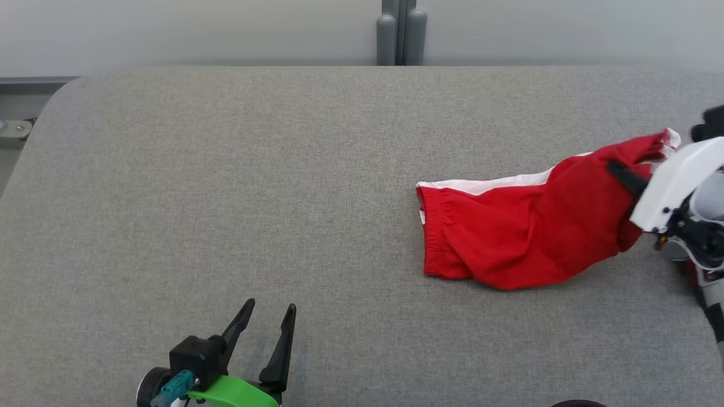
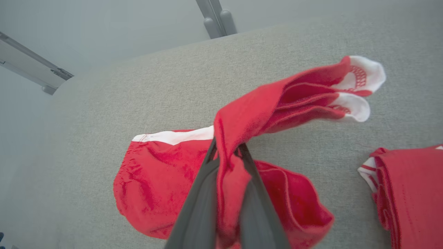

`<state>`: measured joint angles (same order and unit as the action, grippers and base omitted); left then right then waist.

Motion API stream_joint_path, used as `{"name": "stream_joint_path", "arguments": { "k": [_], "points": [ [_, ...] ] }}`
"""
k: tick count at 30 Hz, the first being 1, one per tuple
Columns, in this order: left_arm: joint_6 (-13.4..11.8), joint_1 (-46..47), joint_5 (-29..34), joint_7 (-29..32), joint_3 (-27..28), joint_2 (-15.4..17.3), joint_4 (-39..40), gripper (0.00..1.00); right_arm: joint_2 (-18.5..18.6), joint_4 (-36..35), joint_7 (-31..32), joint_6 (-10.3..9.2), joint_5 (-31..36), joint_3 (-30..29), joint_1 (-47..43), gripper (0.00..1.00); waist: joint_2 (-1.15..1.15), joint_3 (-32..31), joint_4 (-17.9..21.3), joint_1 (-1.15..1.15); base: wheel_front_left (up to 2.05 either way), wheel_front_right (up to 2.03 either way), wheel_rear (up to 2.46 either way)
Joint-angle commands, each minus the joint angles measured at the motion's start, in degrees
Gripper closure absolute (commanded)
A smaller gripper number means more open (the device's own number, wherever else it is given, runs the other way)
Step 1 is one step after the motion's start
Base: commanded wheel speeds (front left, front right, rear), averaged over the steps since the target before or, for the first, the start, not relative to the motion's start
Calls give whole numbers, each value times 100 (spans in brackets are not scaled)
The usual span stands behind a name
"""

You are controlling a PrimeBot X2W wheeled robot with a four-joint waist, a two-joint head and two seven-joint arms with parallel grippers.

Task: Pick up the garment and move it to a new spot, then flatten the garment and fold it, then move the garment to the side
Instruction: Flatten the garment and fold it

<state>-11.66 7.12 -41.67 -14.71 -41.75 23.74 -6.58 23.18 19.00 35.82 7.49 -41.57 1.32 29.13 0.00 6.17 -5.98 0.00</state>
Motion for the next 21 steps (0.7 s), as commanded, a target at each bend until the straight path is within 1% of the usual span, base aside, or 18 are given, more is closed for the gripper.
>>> {"name": "stream_joint_path", "arguments": {
  "k": [1,3,6,10,14,16,21],
  "points": [
    [39,-97,73,-21,19,-33,-58,0,-49,-115,70,-2,-75,150,36,100,0,-125,-44,0,0,0,0],
    [97,-99,108,-37,55,-69,-146,0,-102,-354,214,-2,-132,501,84,100,0,-174,-90,0,0,0,0],
    [173,-72,149,-52,132,-157,-277,0,-239,-504,440,-2,-182,1015,118,100,0,-183,-187,0,0,0,0],
    [320,59,235,-49,240,-308,-441,0,-329,-377,651,-2,-122,1519,120,100,0,-72,-401,0,0,0,0],
    [465,116,339,-51,381,-477,-638,0,-425,-74,635,-2,-12,1736,125,100,0,60,-615,0,0,0,0],
    [547,118,404,-51,462,-563,-718,0,-447,79,570,-2,22,1746,154,100,0,119,-691,0,0,0,0],
    [750,47,535,-52,649,-730,-925,0,-534,365,455,-2,108,1823,165,100,0,171,-782,0,0,0,0]
  ]
}}
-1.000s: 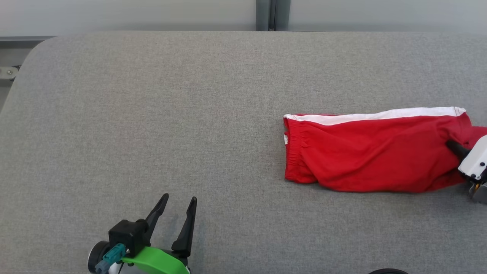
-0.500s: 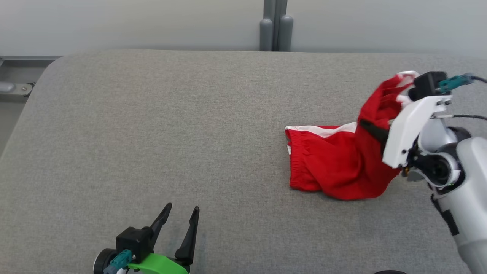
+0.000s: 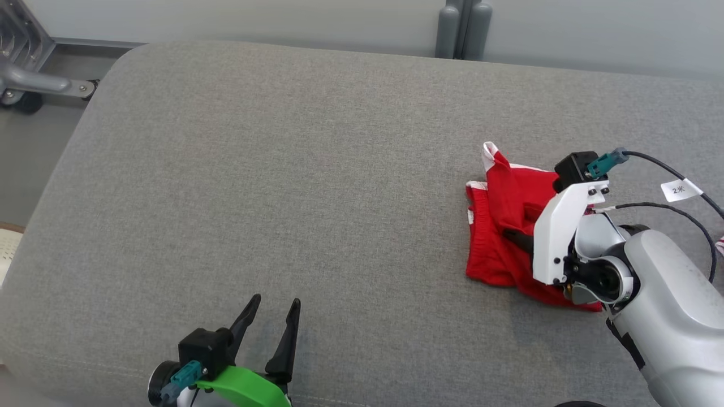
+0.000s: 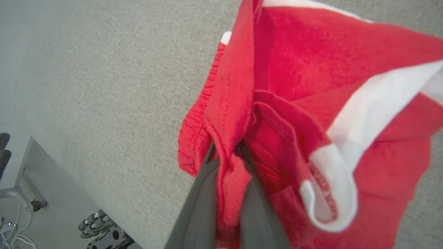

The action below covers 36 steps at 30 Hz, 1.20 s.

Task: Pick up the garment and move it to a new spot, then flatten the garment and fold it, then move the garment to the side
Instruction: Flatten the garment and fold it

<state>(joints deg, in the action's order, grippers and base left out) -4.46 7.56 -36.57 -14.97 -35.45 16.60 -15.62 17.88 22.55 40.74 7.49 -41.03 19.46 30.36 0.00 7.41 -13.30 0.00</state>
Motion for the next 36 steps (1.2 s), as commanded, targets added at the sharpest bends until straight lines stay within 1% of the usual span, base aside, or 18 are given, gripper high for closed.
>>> {"name": "stream_joint_path", "arguments": {
  "k": [1,5,6,8,12,16,17,18,21,23,25,26,27,28,29,30,33,36],
  "points": [
    [61,-4,53,-26,50,-50,-60,0,-19,54,-63,-2,74,27,53,100,0,54,-57,0,0,0,0],
    [183,-11,156,-26,156,-167,-234,0,-144,218,-260,-2,174,104,87,100,0,17,-63,0,0,0,0],
    [206,-14,180,-26,175,-199,-280,0,-194,262,-377,-2,187,104,105,91,0,-8,-58,0,0,0,0],
    [246,-36,224,-26,215,-256,-362,0,-295,321,-574,-2,213,140,129,0,0,-68,-38,0,0,0,0],
    [285,-198,274,-26,333,-293,-479,0,-346,224,-752,-2,215,394,108,0,0,-265,61,0,0,0,0],
    [228,-468,276,-27,504,-257,-503,0,-182,-415,-853,-2,23,824,-56,0,0,-485,285,0,0,0,0],
    [228,-468,276,-27,504,-257,-503,0,-182,-415,-853,-2,23,824,-56,0,0,-485,285,0,0,0,0],
    [205,-535,278,-26,549,-253,-483,0,-114,-660,-947,-2,-26,859,-94,0,0,-523,345,0,0,0,0],
    [141,-744,274,-27,702,-255,-382,0,172,-1341,-1342,-2,87,727,-220,0,0,-566,526,0,0,0,0],
    [112,-824,292,-26,781,-251,-290,0,394,-1709,-1736,-3,426,496,-345,0,0,-510,640,0,0,0,0],
    [107,-855,313,-26,815,-243,-207,0,493,-1917,-2147,-2,793,189,-601,0,0,-418,722,0,0,0,0],
    [116,-853,323,-27,817,-235,-172,0,482,-1981,-2365,-2,962,-7,-759,9,0,-367,745,0,0,0,0],
    [123,-835,335,-26,829,-222,-145,0,444,-2013,-2594,-3,1128,-231,-906,33,0,-308,769,0,0,0,0],
    [117,-809,344,-26,847,-210,-106,0,379,-2007,-2820,-2,1332,-425,-1068,59,0,-237,800,0,0,0,0],
    [112,-769,349,-26,868,-201,-60,0,329,-1973,-3052,-2,1586,-576,-1213,87,0,-156,831,0,0,0,0],
    [126,-729,361,-26,856,-190,-34,0,271,-1904,-3306,-2,1887,-717,-1354,100,0,-75,856,0,0,0,0],
    [169,-556,409,0,826,-167,24,0,-190,-1461,-4024,-2,2498,-1123,-1731,100,0,166,877,0,0,0,0],
    [179,-408,453,46,800,-160,65,0,-656,-858,-4581,-3,2971,-1448,-1852,100,0,367,842,0,0,0,0]
  ]
}}
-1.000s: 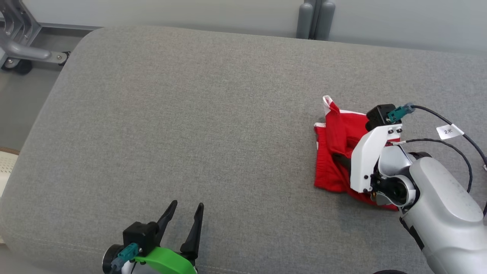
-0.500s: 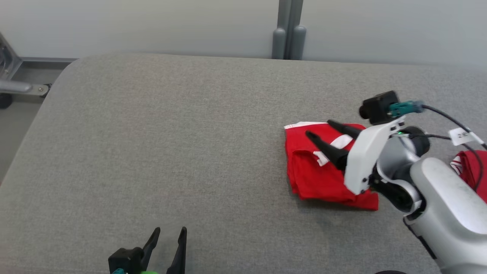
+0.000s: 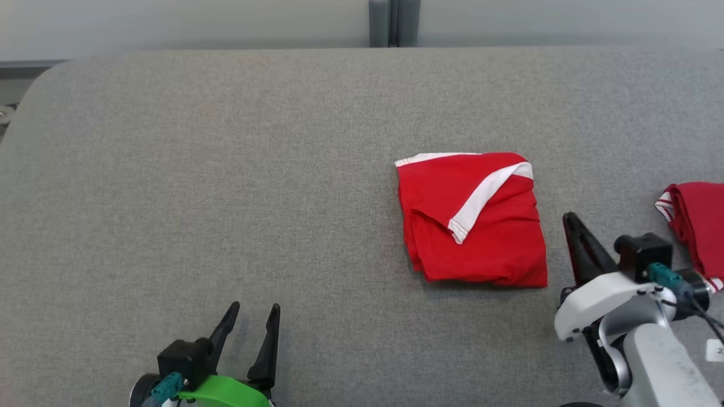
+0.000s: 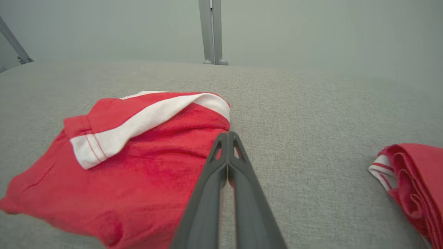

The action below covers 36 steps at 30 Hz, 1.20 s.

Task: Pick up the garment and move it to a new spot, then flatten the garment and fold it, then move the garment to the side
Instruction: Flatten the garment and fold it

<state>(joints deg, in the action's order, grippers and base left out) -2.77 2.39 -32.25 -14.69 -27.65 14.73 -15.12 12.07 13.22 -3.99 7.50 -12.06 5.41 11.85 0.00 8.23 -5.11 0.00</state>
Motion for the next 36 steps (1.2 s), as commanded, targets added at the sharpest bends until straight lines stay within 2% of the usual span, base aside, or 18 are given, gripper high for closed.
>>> {"name": "stream_joint_path", "arguments": {
  "k": [1,7,16,24,31,36],
  "points": [
    [17,160,31,32,14,35,28,0,-195,288,-247,-3,189,-77,18,100,0,341,9,0,0,0,0],
    [45,338,76,75,4,125,25,0,-614,1220,-743,-4,498,-76,529,100,0,520,-47,0,0,0,0],
    [60,413,27,42,-81,-33,-85,0,-750,2188,-726,-4,520,494,1182,100,0,511,-206,0,0,0,0],
    [120,407,39,-5,-138,-140,-272,0,-805,2348,-734,-4,347,889,1457,100,0,366,-376,0,0,0,0],
    [172,347,65,-9,-195,-216,-406,0,-733,2386,-576,-4,257,997,1723,100,0,271,-486,0,0,0,0],
    [272,463,84,-27,-289,-319,-533,0,-672,2769,-77,-4,158,1016,2166,100,0,275,-714,0,0,0,0]
  ]
}}
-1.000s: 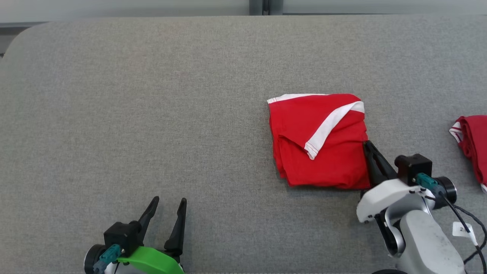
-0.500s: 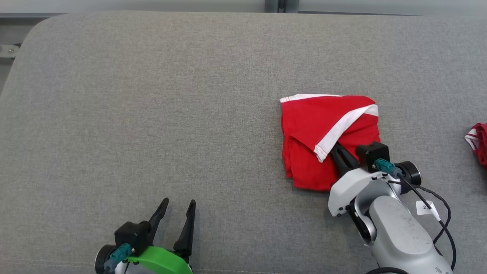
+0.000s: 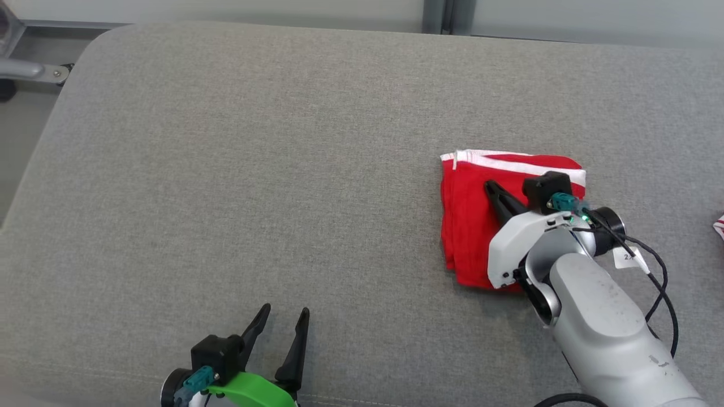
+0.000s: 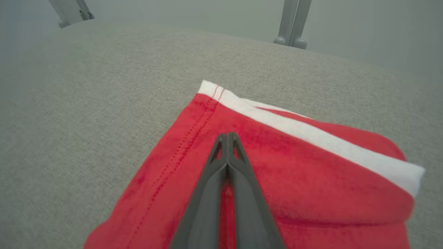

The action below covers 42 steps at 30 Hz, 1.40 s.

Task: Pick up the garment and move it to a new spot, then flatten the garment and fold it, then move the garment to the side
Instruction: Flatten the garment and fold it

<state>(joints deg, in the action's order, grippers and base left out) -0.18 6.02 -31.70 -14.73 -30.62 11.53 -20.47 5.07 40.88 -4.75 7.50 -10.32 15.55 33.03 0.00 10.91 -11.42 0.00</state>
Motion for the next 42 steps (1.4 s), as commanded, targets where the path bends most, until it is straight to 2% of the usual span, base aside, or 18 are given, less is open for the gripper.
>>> {"name": "stream_joint_path", "arguments": {
  "k": [1,6,10,14,15,17,18,25,32,37,42],
  "points": [
    [27,130,33,-26,2,-14,-24,0,50,89,69,-4,-7,2,153,100,0,25,-142,0,0,0,0],
    [103,206,60,-38,-6,-74,-172,0,47,607,299,-4,31,31,583,100,0,51,-409,0,0,0,0],
    [88,144,39,-49,68,-96,-243,0,-67,845,93,-4,-70,96,804,100,0,-32,-459,0,0,0,0],
    [61,-49,39,-49,166,-74,-239,0,-148,867,-225,-4,-269,321,633,100,0,-282,-376,0,0,0,0],
    [51,-104,46,-48,203,-55,-213,0,-161,837,-302,-4,-328,367,553,78,0,-372,-330,0,0,0,0],
    [10,-260,64,-48,282,-17,-140,0,-172,745,-424,-4,-488,429,367,3,0,-561,-215,0,0,0,0],
    [-12,-340,74,-49,334,4,-97,0,-172,680,-449,-4,-559,456,262,0,0,-651,-151,0,0,0,0],
    [-140,-855,130,-50,618,141,229,0,340,53,-3,-4,-1191,344,-619,0,0,-1019,236,0,0,0,0],
    [-127,-942,217,-50,650,92,414,0,925,-493,869,-3,-1906,-204,-1098,0,0,-889,286,0,0,0,0],
    [-80,-783,250,-51,606,51,384,0,1030,-594,1299,-3,-2332,-532,-1146,0,0,-737,201,0,0,0,0],
    [-25,-656,269,-51,590,6,316,0,901,-474,1762,-3,-2948,-795,-985,0,0,-598,103,0,0,0,0]
  ]
}}
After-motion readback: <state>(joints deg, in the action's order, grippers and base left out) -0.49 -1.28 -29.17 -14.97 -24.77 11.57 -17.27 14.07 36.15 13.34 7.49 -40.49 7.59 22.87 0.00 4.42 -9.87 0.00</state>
